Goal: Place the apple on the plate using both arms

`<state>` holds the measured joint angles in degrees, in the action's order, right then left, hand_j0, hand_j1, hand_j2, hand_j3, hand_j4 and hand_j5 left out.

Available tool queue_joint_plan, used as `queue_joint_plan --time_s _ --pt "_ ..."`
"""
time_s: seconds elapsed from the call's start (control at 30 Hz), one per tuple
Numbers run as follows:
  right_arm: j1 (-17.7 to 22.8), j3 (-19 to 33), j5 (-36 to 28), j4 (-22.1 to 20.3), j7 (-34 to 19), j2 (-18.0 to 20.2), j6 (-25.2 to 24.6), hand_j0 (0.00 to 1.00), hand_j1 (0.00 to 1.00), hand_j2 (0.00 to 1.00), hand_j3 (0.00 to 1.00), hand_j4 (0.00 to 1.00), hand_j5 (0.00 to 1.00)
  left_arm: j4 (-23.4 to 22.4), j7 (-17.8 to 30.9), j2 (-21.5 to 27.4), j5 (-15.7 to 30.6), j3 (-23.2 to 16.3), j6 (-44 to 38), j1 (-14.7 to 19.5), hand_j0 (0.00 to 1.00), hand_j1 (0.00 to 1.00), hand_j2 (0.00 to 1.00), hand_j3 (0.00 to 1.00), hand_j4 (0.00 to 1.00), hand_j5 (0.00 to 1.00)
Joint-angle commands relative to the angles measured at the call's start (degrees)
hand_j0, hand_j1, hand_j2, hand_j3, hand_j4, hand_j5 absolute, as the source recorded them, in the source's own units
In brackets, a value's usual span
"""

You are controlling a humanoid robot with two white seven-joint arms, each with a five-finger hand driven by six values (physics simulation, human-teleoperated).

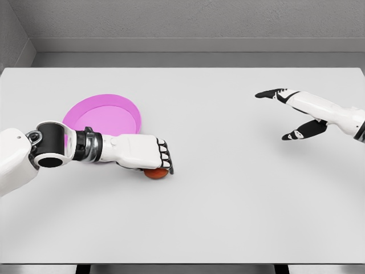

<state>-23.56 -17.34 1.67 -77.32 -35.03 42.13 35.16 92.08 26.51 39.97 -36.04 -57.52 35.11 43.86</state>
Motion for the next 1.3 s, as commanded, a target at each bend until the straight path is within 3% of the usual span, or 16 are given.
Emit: queue_joint_plan --time_s 0.0,0.23,0.5,0.67,0.77,0.93,1.13,1.27 --pt "0.00 0.02 -0.44 0.24 0.03 0.06 -0.16 1.00 1.00 1.00 1.00 1.00 1.00 0.12 0.04 0.02 0.27 0.04 -0.11 0.00 0.67 0.67 0.67 0.67 0.67 0.67" --pt "0.00 -0.07 -0.44 0.24 0.03 0.06 -0.16 1.00 1.00 1.00 1.00 1.00 1.00 0.03 0.12 0.11 0.27 0.04 -0.11 0.09 0.55 0.55 0.55 0.55 0.55 0.55" --pt "0.00 -0.07 -0.44 0.24 0.03 -0.03 -0.16 1.00 1.00 1.00 1.00 1.00 1.00 0.20 0.04 0.20 0.71 0.30 -0.11 1.85 0.54 0.54 0.54 0.54 0.54 0.54" --pt "-0.09 0.02 -0.44 0.24 0.03 -0.03 -0.16 1.00 1.00 1.00 1.00 1.00 1.00 -1.11 -0.14 1.69 0.97 2.24 -0.11 2.99 0.54 0.54 0.54 0.54 0.54 0.54" --pt "-0.09 -0.07 -0.44 0.24 0.03 0.06 -0.16 1.00 1.00 1.00 1.00 1.00 1.00 -2.08 -0.31 4.06 1.85 6.63 -0.11 2.99 0.54 0.54 0.54 0.54 0.54 0.54" --pt "-0.18 -0.07 -0.44 0.24 0.03 -0.03 -0.16 1.00 1.00 1.00 1.00 1.00 1.00 -10.16 -0.31 5.12 3.70 13.31 -0.11 2.99 0.54 0.54 0.54 0.54 0.54 0.54" --pt "0.00 -0.07 -0.44 0.24 0.03 -0.03 -0.16 1.00 1.00 1.00 1.00 1.00 1.00 -20.01 -0.23 4.94 3.52 13.93 -0.11 2.99 0.54 0.54 0.54 0.54 0.54 0.54" --pt "0.00 -0.07 -0.44 0.24 0.03 0.06 -0.16 1.00 1.00 1.00 1.00 1.00 1.00 -21.42 -0.14 4.24 3.52 13.22 -0.11 2.64 0.60 0.60 0.60 0.60 0.60 0.60"
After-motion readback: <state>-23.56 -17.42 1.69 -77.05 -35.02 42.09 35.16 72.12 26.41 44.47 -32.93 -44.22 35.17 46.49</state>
